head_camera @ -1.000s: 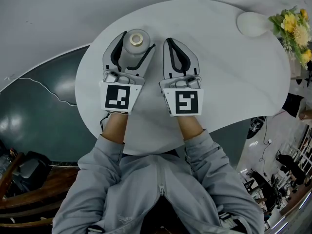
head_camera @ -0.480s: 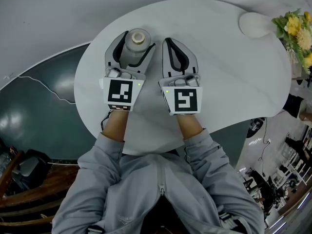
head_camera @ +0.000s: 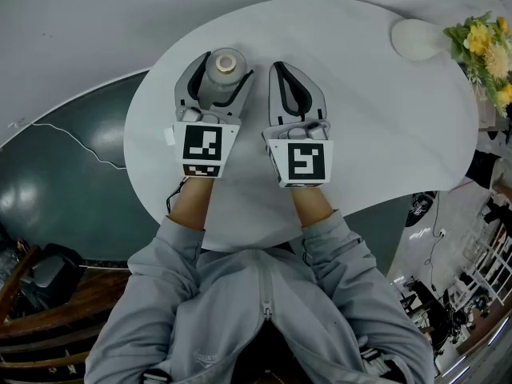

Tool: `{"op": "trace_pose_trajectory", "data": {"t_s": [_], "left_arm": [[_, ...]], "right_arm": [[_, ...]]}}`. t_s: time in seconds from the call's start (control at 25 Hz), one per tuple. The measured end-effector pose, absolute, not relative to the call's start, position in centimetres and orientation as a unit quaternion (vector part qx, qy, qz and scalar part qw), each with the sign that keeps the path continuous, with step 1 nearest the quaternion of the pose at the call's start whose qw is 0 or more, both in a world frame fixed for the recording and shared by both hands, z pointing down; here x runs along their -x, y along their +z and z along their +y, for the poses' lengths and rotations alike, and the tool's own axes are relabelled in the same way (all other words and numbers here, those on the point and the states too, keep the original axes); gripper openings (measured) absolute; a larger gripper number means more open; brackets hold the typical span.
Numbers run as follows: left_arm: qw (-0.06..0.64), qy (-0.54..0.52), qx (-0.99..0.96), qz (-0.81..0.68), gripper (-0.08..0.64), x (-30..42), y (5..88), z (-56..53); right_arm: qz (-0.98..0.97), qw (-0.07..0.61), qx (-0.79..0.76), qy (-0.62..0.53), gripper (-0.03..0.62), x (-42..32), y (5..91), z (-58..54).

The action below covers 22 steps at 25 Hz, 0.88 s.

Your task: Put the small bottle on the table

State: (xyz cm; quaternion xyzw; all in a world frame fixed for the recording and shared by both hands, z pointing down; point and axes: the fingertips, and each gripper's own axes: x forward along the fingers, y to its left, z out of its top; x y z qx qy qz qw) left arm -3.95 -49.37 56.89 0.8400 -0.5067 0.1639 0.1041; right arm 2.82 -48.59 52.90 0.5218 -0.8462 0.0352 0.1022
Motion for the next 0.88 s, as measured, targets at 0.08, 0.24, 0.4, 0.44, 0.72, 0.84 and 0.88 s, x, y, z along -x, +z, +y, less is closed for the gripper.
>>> {"op": "trace_pose_trajectory", "data": {"t_s": [0.08, 0.24, 0.4, 0.44, 0.72, 0.84, 0.88], "left_arm": [[0.105, 0.178, -0.836, -0.508, 0.331, 4.0, 57.3, -49.0], [0.106, 0.197, -0.834, -0.504, 0.331, 4.0, 57.6, -48.7], [0.105, 0.204, -0.835, -0.501, 0.331, 4.2, 57.4, -48.4], [0.103, 0.206, -0.836, -0.498, 0.334, 4.2, 57.3, -48.3], [0.111, 0.184, -0.841, -0.496, 0.359, 4.6, 55.4, -46.4], [0.112, 0.158, -0.842, -0.504, 0.358, 5.3, 53.6, -45.3], [0.112, 0.152, -0.841, -0.507, 0.357, 5.6, 52.9, -44.9]], "right_arm": [[-0.847, 0.102, -0.521, 0.035, 0.028, -2.8, 52.8, -48.4], [-0.847, 0.102, -0.521, 0.034, 0.028, -2.6, 52.4, -47.8], [-0.848, 0.1, -0.519, 0.035, 0.028, -2.2, 51.6, -46.9], [-0.848, 0.102, -0.518, 0.035, 0.028, -2.1, 51.5, -46.7], [-0.847, 0.11, -0.519, 0.04, 0.028, -2.1, 50.4, -44.5], [-0.846, 0.109, -0.52, 0.04, 0.028, -2.1, 49.2, -43.6], [-0.846, 0.107, -0.52, 0.04, 0.028, -2.1, 48.7, -43.3]]}}
